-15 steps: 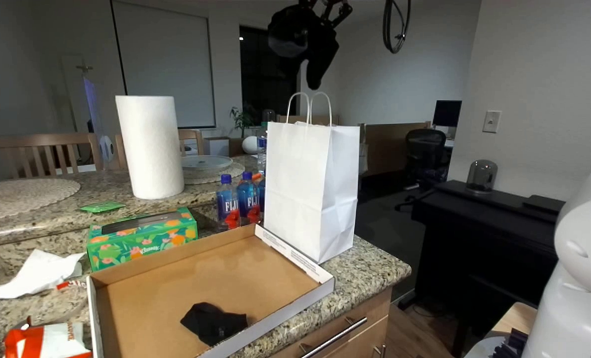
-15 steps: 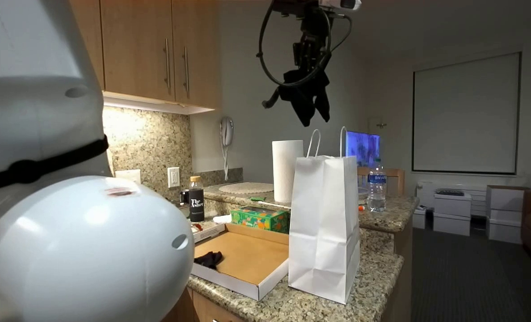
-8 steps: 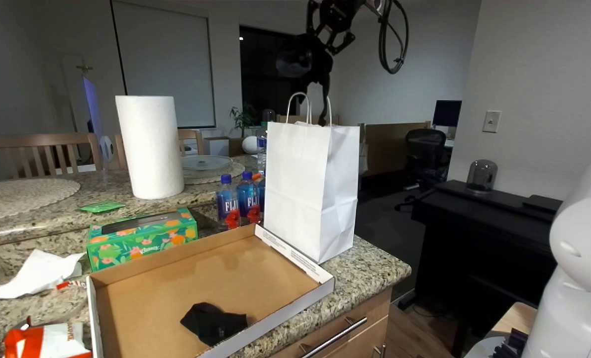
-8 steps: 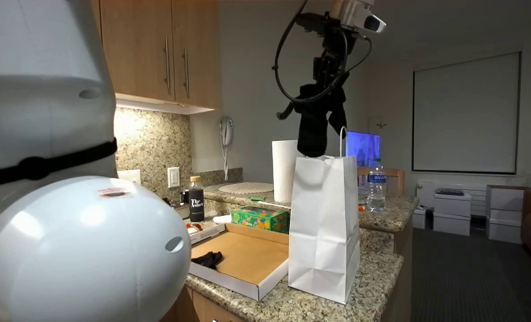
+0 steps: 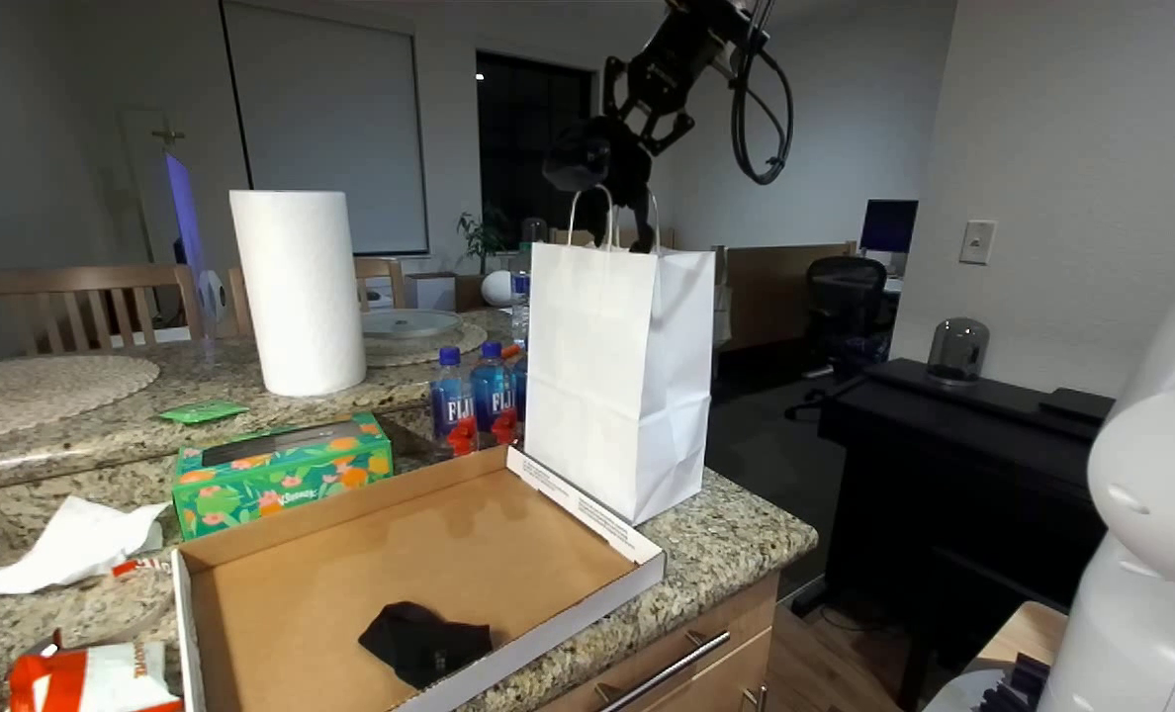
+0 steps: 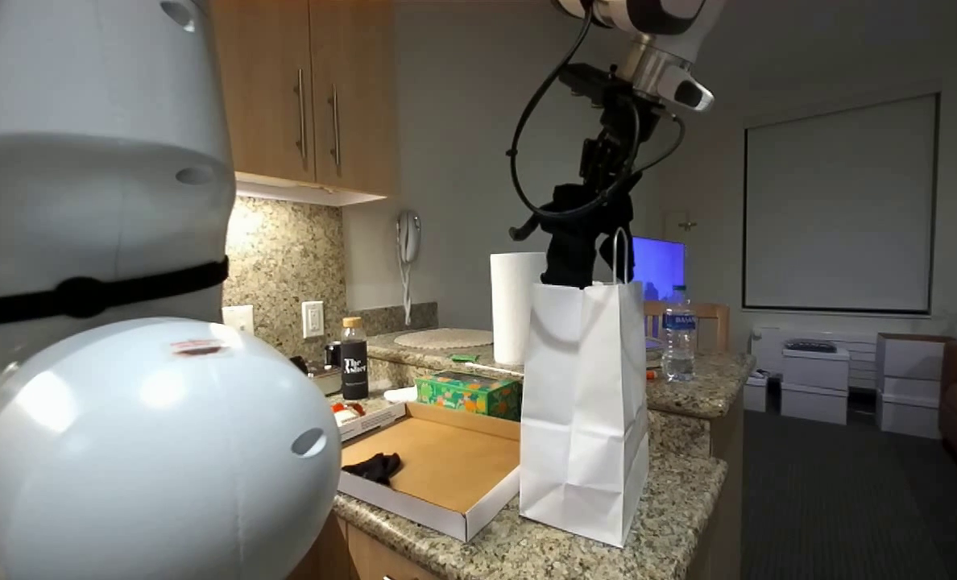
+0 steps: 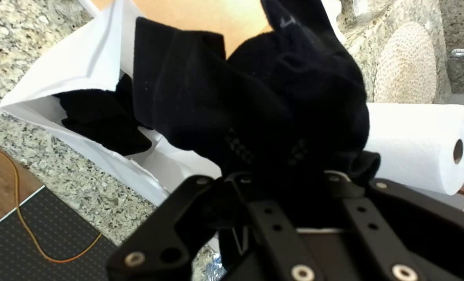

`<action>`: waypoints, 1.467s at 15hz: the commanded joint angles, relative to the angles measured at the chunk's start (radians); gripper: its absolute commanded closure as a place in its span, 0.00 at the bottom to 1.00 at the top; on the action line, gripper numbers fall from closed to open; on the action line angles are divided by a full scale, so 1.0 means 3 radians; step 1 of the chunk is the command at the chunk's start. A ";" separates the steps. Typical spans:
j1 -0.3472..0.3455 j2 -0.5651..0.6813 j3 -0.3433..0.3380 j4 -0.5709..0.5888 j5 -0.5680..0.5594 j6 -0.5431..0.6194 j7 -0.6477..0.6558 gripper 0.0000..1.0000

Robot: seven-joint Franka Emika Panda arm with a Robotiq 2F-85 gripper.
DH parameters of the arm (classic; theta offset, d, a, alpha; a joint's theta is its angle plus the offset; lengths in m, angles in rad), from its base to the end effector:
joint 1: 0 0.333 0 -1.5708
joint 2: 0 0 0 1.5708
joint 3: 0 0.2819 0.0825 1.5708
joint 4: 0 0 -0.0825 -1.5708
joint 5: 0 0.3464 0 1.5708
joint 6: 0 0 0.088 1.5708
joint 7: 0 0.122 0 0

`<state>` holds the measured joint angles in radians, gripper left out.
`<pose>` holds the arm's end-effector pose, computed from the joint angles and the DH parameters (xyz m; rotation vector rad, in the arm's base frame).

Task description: Put the socks in the bag

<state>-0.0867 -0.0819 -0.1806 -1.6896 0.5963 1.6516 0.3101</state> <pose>0.5009 -0.0741 0.5923 -2.4124 0.7645 -0.0363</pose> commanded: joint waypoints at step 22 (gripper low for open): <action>-0.0267 0.0824 0.0024 0.0325 0.0443 -0.0873 -0.0264 0.51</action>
<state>-0.1454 0.1448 -0.1805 -1.6241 0.7080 1.4352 0.2500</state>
